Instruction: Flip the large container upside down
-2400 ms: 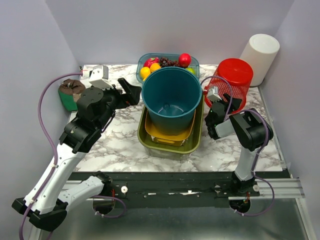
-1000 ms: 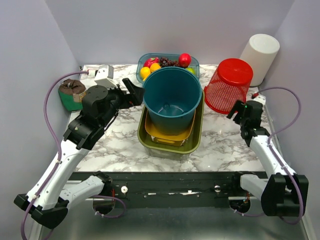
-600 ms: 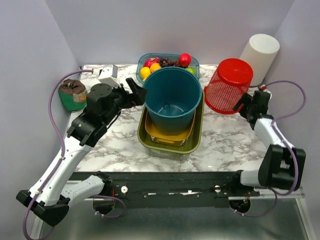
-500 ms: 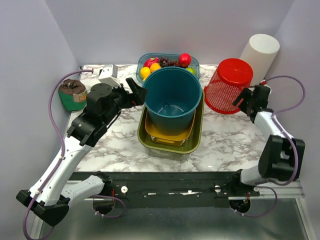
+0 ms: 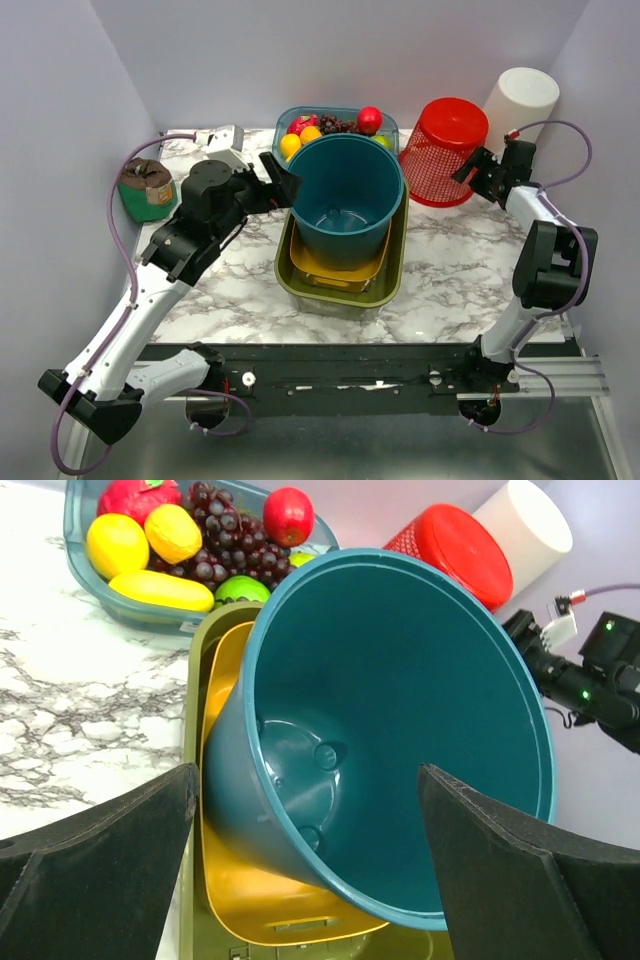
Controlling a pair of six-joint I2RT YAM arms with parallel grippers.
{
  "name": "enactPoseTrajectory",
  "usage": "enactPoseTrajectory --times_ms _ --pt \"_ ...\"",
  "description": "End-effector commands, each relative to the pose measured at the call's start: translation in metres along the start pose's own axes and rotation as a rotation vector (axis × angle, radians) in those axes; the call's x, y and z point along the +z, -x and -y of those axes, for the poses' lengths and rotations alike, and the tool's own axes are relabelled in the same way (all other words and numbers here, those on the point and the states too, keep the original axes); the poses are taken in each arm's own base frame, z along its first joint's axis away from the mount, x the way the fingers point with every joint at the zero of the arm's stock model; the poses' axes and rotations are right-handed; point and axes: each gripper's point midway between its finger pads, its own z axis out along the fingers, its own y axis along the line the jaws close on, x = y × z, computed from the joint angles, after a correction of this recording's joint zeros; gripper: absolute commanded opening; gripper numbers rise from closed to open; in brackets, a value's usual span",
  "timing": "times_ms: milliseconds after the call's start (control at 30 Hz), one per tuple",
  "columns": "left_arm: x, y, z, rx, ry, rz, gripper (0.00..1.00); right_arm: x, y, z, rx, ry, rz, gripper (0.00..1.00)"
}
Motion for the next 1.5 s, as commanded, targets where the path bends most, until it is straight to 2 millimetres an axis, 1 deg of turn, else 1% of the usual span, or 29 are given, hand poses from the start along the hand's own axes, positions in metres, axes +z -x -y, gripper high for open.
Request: enactPoseTrajectory --times_ms 0,33,67,100,167,233,267,300,400,467,500,533,567,600,700,733,833,867,900,933,967,1000,1067,1100,1133,1167,1200,1333,1467 --pt "0.002 0.006 0.015 -0.021 -0.06 0.0 0.99 0.008 0.008 -0.026 -0.019 0.101 -0.034 0.81" --pt "0.002 0.005 0.019 -0.022 -0.077 -0.011 0.99 0.01 0.008 -0.027 -0.017 0.108 -0.039 0.8" --pt "0.002 0.005 0.019 -0.021 -0.079 -0.014 0.99 0.01 0.016 -0.034 -0.022 0.117 -0.023 0.8" --pt "0.004 0.004 0.02 -0.022 -0.08 -0.02 0.99 0.011 0.012 -0.037 -0.042 0.099 -0.04 0.8" --pt "0.002 0.004 0.024 -0.022 -0.096 -0.032 0.99 0.005 0.019 -0.044 -0.063 0.077 -0.025 0.81" --pt "0.002 0.006 0.025 -0.019 -0.096 -0.032 0.99 -0.003 0.012 -0.054 -0.064 0.096 -0.013 0.81" --pt "0.0 0.005 0.029 -0.017 -0.119 -0.045 0.99 -0.019 0.022 -0.064 -0.063 0.124 0.029 0.81" --pt "0.0 0.005 0.029 -0.015 -0.119 -0.047 0.99 -0.022 0.014 -0.066 -0.036 0.142 0.027 0.81" --pt "-0.001 0.005 0.031 -0.01 -0.129 -0.051 0.99 -0.057 0.026 -0.079 -0.008 0.163 0.099 0.81" --pt "-0.002 0.007 0.033 -0.001 -0.129 -0.057 0.99 -0.073 0.014 -0.075 0.016 0.152 0.1 0.81" --pt "-0.002 0.007 0.033 0.004 -0.129 -0.061 0.99 -0.101 0.026 -0.085 0.021 0.179 0.162 0.82" --pt "-0.003 0.01 0.035 0.008 -0.131 -0.058 0.99 -0.108 0.016 -0.082 0.026 0.177 0.159 0.82" --pt "-0.002 0.009 0.034 0.03 -0.128 -0.065 0.99 -0.122 0.019 -0.085 0.03 0.185 0.186 0.82" --pt "0.006 0.006 0.025 0.04 -0.08 -0.082 0.99 -0.145 0.024 -0.091 0.045 0.199 0.229 0.82" --pt "0.015 -0.01 0.013 0.093 -0.018 -0.181 0.99 -0.173 0.014 -0.098 0.087 0.247 0.246 0.82" --pt "0.015 -0.013 0.011 0.102 -0.005 -0.205 0.99 -0.195 0.016 -0.104 0.098 0.279 0.284 0.82" --pt "0.02 -0.02 0.007 0.108 0.007 -0.226 0.99 -0.206 -0.017 -0.093 0.211 0.266 0.244 0.82" --pt "0.02 -0.02 0.007 0.108 0.007 -0.226 0.99 -0.223 -0.02 -0.095 0.234 0.294 0.283 0.82" --pt "0.022 -0.021 0.007 0.108 0.006 -0.231 0.96 -0.221 -0.033 -0.088 0.298 0.282 0.269 0.82" --pt "0.023 -0.021 0.002 0.109 0.033 -0.227 0.95 -0.226 -0.031 -0.084 0.319 0.268 0.303 0.81" --pt "0.024 -0.02 -0.002 0.113 0.06 -0.224 0.94 -0.242 -0.025 -0.087 0.328 0.291 0.353 0.81" --pt "0.028 -0.023 -0.005 0.115 0.075 -0.235 0.94 -0.248 -0.022 -0.091 0.357 0.308 0.366 0.81" --pt "0.031 -0.024 -0.008 0.119 0.093 -0.239 0.92 -0.267 -0.011 -0.106 0.363 0.369 0.382 0.77" --pt "0.036 -0.025 -0.009 0.123 0.099 -0.244 0.9 -0.267 -0.013 -0.108 0.386 0.369 0.347 0.75" --pt "0.038 -0.021 -0.007 0.123 0.097 -0.235 0.9 -0.281 -0.002 -0.12 0.381 0.396 0.346 0.71" --pt "0.04 -0.019 -0.007 0.13 0.097 -0.236 0.88 -0.284 -0.001 -0.12 0.389 0.377 0.328 0.71" --pt "0.047 -0.022 -0.005 0.131 0.093 -0.251 0.83 -0.278 -0.01 -0.113 0.421 0.32 0.268 0.7" --pt "0.056 -0.019 0.003 0.108 0.074 -0.253 0.78 -0.291 -0.008 -0.11 0.544 0.327 0.323 0.71" --pt "0.057 -0.022 0.004 0.083 0.066 -0.254 0.78 -0.252 -0.04 -0.07 0.624 0.134 0.261 0.72"
